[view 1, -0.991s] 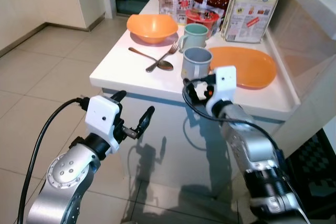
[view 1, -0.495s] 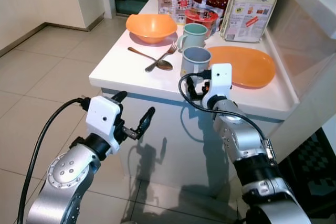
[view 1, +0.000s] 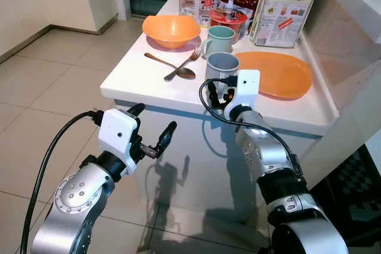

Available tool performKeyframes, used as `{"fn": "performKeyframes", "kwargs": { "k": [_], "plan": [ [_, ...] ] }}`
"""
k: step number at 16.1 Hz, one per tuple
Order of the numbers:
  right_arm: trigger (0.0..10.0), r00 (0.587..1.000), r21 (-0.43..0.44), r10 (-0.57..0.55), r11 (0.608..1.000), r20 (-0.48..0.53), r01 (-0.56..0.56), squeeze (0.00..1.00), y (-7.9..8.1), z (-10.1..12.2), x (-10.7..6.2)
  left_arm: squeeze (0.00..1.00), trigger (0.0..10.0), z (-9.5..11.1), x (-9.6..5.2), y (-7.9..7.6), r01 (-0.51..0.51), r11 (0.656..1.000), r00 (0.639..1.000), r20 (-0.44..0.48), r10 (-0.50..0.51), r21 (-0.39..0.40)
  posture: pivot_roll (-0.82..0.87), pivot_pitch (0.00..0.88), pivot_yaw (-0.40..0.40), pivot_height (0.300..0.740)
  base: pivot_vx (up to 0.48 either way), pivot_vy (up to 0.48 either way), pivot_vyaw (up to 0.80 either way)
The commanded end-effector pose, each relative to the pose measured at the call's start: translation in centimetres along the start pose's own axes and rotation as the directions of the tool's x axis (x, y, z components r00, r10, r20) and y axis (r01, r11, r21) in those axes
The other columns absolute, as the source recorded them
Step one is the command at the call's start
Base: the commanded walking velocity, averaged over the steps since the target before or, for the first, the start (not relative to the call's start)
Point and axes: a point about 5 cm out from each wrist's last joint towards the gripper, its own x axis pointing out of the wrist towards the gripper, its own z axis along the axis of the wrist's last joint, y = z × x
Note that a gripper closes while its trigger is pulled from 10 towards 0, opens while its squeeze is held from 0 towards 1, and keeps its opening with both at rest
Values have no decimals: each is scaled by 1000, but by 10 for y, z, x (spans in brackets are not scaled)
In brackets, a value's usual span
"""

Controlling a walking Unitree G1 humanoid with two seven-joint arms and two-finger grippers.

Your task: Setting the table

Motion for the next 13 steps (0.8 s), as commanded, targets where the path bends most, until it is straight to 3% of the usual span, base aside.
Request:
{"fn": "performKeyframes", "kwargs": {
  "k": [1, 3, 5, 7, 13],
  "plan": [
    [3137, 1000, -4, -13, 1000, 21, 13, 0, -3, 5, 3, 0, 10000, 2, 0, -1, 12, 1000, 1000, 4, -12, 4, 141, 0, -51, 740, 0, 0, 0],
    [2863, 999, -13, -31, 999, 27, 31, 0, -5, 5, 4, 0, 10000, 3, 0, 0, 8, 1000, 1000, 6, -8, 7, 141, 0, -51, 740, 0, 0, 0],
    [784, 999, -14, -33, 999, 32, 34, 0, -6, 3, 4, 0, 10000, 2, 0, 1, 8, 1000, 1000, 3, -8, 9, 141, 0, -50, 740, 0, 0, 0],
    [0, 999, -13, -31, 999, 36, 32, 0, -6, 3, 4, 0, 10000, 2, -1, 1, 8, 1000, 1000, 3, -8, 10, 143, 0, -51, 740, 0, 0, 0],
    [0, 998, -15, -25, 1000, 54, 26, 0, -5, 5, 4, 0, 10000, 2, 0, 1, 15, 1000, 1000, 4, -15, 10, 145, 0, -53, 740, 0, 0, 0]
  ]
}}
